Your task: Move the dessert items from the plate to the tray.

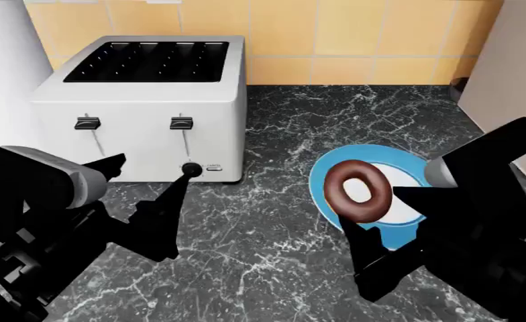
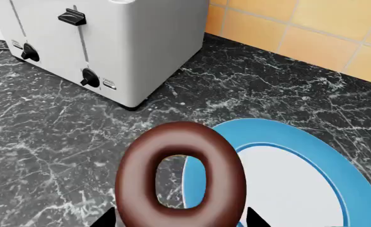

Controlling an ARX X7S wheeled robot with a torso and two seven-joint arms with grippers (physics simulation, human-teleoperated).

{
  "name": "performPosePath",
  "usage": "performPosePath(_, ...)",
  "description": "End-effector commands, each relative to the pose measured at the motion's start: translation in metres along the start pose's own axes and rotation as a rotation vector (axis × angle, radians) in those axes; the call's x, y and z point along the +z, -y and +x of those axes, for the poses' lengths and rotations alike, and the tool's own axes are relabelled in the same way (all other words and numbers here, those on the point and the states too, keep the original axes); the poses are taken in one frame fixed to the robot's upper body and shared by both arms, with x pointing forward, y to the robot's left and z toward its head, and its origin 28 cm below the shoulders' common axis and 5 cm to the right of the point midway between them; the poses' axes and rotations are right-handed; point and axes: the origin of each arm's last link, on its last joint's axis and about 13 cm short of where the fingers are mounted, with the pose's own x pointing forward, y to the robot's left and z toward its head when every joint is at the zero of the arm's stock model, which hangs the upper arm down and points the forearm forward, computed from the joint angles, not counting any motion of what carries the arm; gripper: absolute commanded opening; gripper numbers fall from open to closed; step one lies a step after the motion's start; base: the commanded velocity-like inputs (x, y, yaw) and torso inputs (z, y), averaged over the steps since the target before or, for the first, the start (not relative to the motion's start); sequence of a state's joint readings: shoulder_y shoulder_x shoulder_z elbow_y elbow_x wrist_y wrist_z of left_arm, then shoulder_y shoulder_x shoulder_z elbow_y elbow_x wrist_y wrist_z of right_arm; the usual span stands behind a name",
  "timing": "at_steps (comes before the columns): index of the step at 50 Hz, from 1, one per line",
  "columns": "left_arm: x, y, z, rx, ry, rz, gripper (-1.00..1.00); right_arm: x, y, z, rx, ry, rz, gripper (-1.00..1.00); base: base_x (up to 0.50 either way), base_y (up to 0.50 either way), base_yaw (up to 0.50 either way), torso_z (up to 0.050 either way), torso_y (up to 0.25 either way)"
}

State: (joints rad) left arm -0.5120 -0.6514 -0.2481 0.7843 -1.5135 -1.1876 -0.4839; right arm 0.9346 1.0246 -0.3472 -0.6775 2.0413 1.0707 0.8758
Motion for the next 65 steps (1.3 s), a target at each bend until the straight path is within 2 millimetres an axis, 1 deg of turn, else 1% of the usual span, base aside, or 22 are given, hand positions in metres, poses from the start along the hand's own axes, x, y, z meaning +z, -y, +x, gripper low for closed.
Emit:
performPosePath(1,0.0005,0.0008,-0.0007,0.001,0.001,0.002,1.0,-0.002,-0.0001,0.0005,-0.019,0.005,-0.023,-1.0,-0.06,0.5,0.0,0.0,0.0)
performPosePath(27,0.0018,0.0019,-0.0017,-0.003,0.006,0.004,1.0,-0.0009,-0.0017,-0.0052,-0.037,0.023,-0.023,-1.0,-0.1,0.5,0.0,0.0,0.0)
performPosePath(47,0.0009,0.0008,-0.002,0.002,0.008,0.003,1.0,-0.0013,-0.0022,-0.0041,-0.039,0.022,-0.029,-1.0,-0.15,0.5,0.0,0.0,0.0)
performPosePath(65,0.0002,0.0004,-0.0024,0.004,0.009,0.001,1.0,-0.0032,-0.0043,-0.0038,-0.042,0.013,-0.044,-1.0,0.0,0.5,0.0,0.0,0.0)
